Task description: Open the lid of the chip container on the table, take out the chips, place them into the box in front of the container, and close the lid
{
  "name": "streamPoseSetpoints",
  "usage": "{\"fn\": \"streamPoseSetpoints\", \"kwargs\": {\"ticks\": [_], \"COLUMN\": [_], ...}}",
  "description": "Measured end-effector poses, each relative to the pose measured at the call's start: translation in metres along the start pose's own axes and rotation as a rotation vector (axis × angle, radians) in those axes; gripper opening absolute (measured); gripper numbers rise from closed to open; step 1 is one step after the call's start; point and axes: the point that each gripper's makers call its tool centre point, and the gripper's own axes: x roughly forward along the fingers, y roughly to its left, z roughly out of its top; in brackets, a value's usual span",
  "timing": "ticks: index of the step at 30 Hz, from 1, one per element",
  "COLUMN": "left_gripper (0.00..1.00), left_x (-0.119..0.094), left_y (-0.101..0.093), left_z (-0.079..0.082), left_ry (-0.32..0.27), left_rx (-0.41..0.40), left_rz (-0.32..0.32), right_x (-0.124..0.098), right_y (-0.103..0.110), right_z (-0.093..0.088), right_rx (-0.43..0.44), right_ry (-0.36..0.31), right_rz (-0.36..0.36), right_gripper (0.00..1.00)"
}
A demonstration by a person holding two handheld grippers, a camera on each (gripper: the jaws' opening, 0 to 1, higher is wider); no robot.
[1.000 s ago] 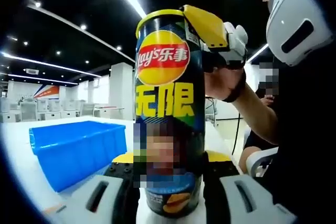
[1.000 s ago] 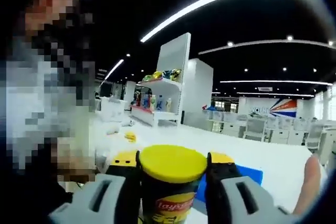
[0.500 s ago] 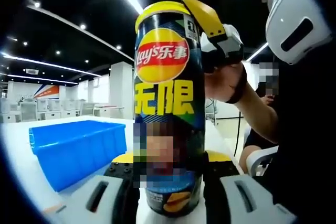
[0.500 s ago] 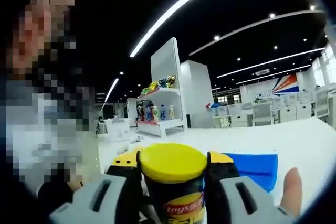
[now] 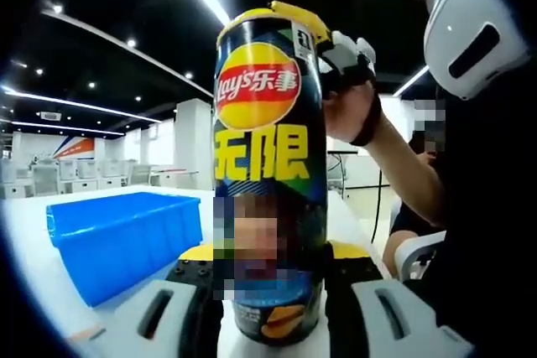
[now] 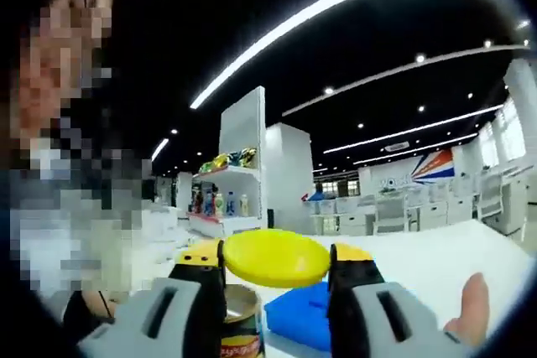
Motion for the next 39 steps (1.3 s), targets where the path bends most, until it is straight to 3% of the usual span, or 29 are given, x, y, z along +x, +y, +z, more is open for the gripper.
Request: {"fn": "streamPoseSetpoints", "kwargs": {"ticks": [4, 6, 9, 16, 19, 25, 36, 39], "left_gripper": [0.47, 0.47, 0.47, 0.47, 0.47, 0.47, 0.48, 0.48], "left_x": [0.000, 0.000, 0.001, 0.002, 0.002, 0.002, 0.003, 0.003], "left_y": [0.000, 0.000, 0.000, -0.001, -0.001, -0.001, -0.001, -0.001], "left_z": [-0.001, -0.001, -0.002, -0.003, -0.004, -0.005, -0.008, -0.009], "left_ry": [0.002, 0.003, 0.003, 0.006, 0.007, 0.013, 0.024, 0.027], "left_rx": [0.007, 0.008, 0.009, 0.019, 0.019, 0.027, 0.047, 0.054], "left_rz": [0.000, 0.000, -0.001, -0.004, -0.005, -0.006, -0.004, -0.004], "right_x": [-0.009, -0.014, -0.026, -0.047, -0.056, -0.071, -0.087, -0.095], "right_y": [-0.026, -0.045, -0.081, -0.137, -0.161, -0.195, -0.229, -0.239], "right_z": [0.009, 0.008, -0.005, -0.046, -0.064, -0.094, -0.141, -0.161], "right_rx": [-0.014, -0.048, -0.141, -0.160, -0.157, -0.129, -0.087, -0.076], "right_ry": [-0.008, -0.001, 0.051, 0.124, 0.122, 0.145, 0.204, 0.268], "right_rz": [-0.061, -0.131, -0.264, -0.412, -0.465, -0.532, -0.595, -0.628], "right_gripper": [0.42, 0.42, 0.42, 0.42, 0.42, 0.42, 0.43, 0.43]}}
